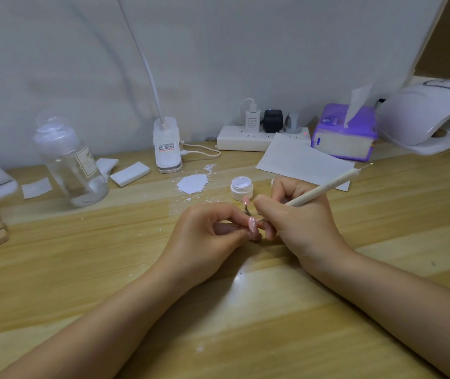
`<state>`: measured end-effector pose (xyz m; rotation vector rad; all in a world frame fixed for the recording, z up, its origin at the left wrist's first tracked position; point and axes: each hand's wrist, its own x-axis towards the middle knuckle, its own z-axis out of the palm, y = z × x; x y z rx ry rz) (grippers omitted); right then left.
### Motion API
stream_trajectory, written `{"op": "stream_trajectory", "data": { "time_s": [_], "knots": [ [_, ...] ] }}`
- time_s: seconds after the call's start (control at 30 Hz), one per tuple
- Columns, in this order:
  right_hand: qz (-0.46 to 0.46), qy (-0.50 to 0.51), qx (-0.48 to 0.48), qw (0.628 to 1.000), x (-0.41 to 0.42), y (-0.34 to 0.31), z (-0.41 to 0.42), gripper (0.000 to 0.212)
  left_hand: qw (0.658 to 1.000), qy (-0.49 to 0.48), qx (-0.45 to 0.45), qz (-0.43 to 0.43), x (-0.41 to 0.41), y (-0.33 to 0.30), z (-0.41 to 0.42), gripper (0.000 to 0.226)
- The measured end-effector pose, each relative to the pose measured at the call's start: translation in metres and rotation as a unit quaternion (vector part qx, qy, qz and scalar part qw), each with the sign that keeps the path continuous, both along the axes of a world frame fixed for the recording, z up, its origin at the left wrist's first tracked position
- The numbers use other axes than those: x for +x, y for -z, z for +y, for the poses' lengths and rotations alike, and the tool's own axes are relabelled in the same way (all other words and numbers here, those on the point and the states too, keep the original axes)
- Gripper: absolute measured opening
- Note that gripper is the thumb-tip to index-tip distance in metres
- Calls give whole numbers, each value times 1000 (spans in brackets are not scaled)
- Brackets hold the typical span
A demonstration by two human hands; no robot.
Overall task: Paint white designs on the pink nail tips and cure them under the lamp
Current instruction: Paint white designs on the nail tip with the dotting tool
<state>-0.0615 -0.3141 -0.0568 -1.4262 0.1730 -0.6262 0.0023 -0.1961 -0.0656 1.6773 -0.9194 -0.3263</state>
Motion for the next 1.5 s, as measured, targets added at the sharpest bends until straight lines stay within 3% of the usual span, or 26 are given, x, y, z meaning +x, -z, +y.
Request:
{"op": "stream_trajectory", "data": {
  "time_s": [1.5],
  "knots": [
    [3,8,4,1000,1,-1,1,38,1000,14,-8,2,0,0,0,22]
  ]
}}
